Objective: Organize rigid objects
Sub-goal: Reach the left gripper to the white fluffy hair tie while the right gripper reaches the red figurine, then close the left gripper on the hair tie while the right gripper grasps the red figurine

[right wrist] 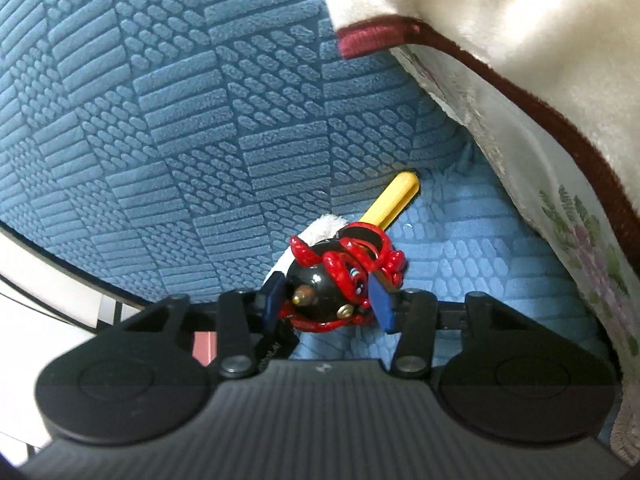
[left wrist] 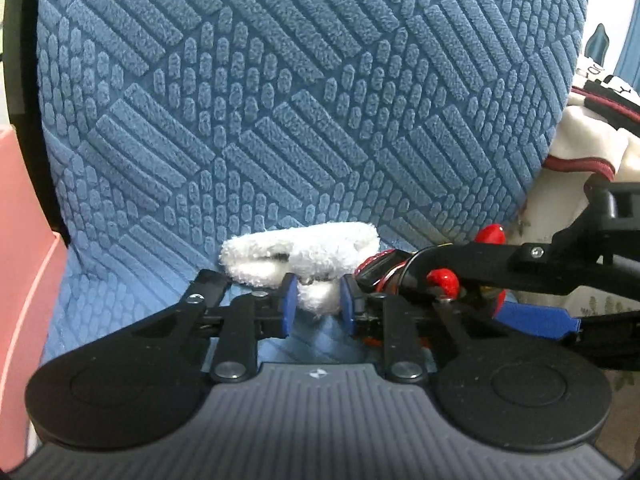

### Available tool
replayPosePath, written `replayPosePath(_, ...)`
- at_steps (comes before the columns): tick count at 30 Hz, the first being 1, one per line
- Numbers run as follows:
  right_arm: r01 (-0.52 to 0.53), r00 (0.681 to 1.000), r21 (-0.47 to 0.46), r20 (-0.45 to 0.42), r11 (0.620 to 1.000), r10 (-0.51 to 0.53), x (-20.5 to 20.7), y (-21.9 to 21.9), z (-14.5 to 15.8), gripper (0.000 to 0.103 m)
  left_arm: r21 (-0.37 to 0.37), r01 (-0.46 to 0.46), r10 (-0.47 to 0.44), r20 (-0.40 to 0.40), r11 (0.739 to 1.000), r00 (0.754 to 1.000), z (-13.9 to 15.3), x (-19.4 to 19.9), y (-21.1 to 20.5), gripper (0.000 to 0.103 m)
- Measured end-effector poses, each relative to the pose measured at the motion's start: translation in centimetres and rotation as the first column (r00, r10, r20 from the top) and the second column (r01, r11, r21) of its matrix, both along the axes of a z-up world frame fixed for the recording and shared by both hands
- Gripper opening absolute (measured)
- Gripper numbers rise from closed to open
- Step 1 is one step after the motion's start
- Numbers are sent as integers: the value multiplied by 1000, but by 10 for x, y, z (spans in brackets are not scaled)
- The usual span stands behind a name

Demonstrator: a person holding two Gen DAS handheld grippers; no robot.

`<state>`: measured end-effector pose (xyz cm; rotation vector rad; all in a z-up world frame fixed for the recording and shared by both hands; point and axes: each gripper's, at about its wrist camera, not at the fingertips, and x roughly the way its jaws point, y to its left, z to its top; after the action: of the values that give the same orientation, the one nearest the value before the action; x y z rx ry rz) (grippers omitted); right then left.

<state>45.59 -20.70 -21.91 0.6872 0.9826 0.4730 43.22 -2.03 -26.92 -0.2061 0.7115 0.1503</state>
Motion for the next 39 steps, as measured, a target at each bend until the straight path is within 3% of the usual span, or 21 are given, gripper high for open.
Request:
replayPosePath(4,-8,1000,6,14,1000,8,-2,0,4,42,-4,2,-2,0,1000,1000,6,-4,3,7)
replayPosePath(9,19,1000,19,-8,1000,-19,-5,-7,4,42,-48,27,-27,11,998,1000,14,-11,9,6)
replayPosePath(14,81,997,27,-11,996,-81,-3,-17,3,44,-145,-22,22,-3,989,1000,14,-10,22,6)
replayPosePath(18,120,992,72,-45,990,-117,0,-24,-2,57,-245,-63,61,-16,967,998,14,-8,33,10)
replayPosePath(19,116,992,84,-54,990,-112,1,-23,-4,65,-263,-69,67,-16,962,998,13,-7,34,11)
replayPosePath(22,75,996,109,-63,991,-68,4,-14,-8,75,-320,-93,94,-12,943,996,10,-7,40,18)
replayPosePath(24,64,996,102,-71,993,-57,5,-8,-10,77,-325,-92,94,-9,941,996,9,-7,40,21)
replayPosePath(28,70,993,85,-99,994,-62,10,0,-18,76,-315,-65,70,4,947,998,9,-9,32,39)
replayPosePath(32,67,992,79,-111,995,-58,11,-1,-19,64,-288,-54,58,3,956,998,11,-7,26,42)
replayPosePath(39,74,993,75,-96,994,-67,10,-9,-12,60,-264,-59,63,6,963,998,11,-3,22,42)
